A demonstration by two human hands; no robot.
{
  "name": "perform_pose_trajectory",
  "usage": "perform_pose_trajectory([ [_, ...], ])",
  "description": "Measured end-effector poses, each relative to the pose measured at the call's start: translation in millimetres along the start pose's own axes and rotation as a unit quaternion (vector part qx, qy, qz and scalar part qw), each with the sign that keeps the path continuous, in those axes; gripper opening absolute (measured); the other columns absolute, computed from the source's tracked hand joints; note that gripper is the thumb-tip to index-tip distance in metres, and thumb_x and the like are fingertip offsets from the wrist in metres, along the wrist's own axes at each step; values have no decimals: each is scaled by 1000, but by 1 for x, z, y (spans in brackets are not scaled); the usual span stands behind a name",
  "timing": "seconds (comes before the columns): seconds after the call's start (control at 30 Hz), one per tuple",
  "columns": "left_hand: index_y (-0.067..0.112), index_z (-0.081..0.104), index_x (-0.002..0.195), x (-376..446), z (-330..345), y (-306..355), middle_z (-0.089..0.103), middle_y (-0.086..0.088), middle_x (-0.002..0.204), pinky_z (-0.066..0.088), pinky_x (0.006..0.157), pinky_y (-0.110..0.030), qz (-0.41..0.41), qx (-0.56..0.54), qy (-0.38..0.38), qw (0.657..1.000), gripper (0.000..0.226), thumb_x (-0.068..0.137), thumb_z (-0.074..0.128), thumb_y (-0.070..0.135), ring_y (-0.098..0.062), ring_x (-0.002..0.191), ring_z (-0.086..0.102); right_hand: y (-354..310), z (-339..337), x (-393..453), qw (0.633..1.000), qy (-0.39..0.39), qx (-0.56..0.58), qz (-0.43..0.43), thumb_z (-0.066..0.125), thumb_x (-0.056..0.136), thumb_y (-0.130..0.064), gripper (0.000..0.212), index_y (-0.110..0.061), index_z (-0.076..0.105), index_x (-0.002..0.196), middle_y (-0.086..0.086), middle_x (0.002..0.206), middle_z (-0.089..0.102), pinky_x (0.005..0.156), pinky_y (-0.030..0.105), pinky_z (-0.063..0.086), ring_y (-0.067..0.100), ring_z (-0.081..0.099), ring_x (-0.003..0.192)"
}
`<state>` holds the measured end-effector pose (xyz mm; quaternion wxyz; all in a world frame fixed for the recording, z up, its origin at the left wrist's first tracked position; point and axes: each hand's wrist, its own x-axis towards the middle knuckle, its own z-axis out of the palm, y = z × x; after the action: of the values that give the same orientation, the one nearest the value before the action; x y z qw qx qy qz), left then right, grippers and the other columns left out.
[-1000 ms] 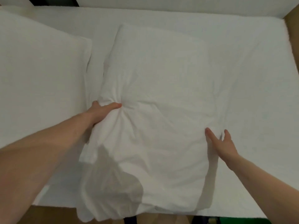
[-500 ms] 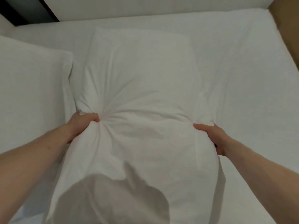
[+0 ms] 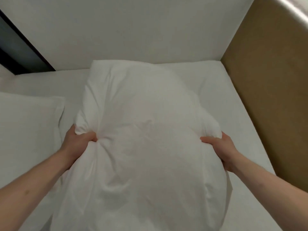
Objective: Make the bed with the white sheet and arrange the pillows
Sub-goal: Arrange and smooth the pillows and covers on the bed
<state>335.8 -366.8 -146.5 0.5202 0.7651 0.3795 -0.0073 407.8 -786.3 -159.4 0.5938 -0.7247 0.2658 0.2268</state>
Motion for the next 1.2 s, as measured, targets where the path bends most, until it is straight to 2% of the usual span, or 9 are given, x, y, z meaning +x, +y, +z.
perform_pose_trajectory([
  [0.23,8,66,110,-52,92,84,73,-5,97,49,66,-29,31,-79,-57,995,43,72,65,-13,-16,79,66,-61,-131,-21,997,59,-10,-44,76,90,-8,26,-23,63,107,-5,97,68,62,31,46,16,65,84],
  [0.37,12,66,111,-68,160,111,74,-4,99,52,71,-31,34,-107,-90,990,44,72,66,-8,-21,84,69,-79,-194,-10,993,86,-31,-73,79,86,-10,41,-24,62,120,-9,99,67,63,31,45,12,63,86],
  [0.5,17,66,112,-69,233,108,74,-1,101,54,74,-31,16,-118,-121,985,44,72,71,1,-21,91,70,-71,-249,26,990,111,-50,-75,82,84,-17,53,-24,59,132,-9,103,65,80,37,46,13,62,88],
  [0.67,24,47,135,-74,306,43,61,7,124,50,95,-34,-67,24,-241,968,72,75,84,35,-16,111,62,9,-295,87,972,118,-200,22,77,88,-44,86,-22,33,158,4,154,48,106,49,44,32,51,133],
  [0.8,28,54,133,-114,337,-16,66,9,120,51,94,-31,-126,134,-340,922,68,76,82,52,-11,105,65,105,-298,98,944,67,-311,88,78,84,-54,99,-19,25,161,5,163,37,111,45,43,32,42,144],
  [0.93,30,58,120,-145,351,-46,68,7,116,51,77,-27,-162,110,-292,936,53,77,79,52,-9,97,65,176,-294,96,924,108,-346,122,69,53,-92,138,-23,18,160,6,165,27,117,56,37,35,33,148],
  [1.03,21,63,115,-150,348,-52,71,1,111,53,81,-30,-162,142,-253,943,52,66,73,36,-15,95,67,198,-293,99,939,152,-262,164,74,46,-92,147,-30,7,160,6,166,24,118,59,34,40,32,149],
  [1.1,17,66,118,-157,349,-51,74,3,106,55,82,-29,-146,149,-244,947,63,57,64,31,-15,94,69,200,-293,102,945,160,-229,172,76,52,-89,137,-25,21,159,7,160,39,115,55,39,38,42,143],
  [1.2,17,73,105,-177,363,-49,77,4,91,54,69,-23,-113,147,-230,955,40,68,60,20,-13,82,71,189,-292,105,952,178,-211,135,70,88,-56,56,-16,65,127,11,127,68,104,49,50,37,62,118],
])
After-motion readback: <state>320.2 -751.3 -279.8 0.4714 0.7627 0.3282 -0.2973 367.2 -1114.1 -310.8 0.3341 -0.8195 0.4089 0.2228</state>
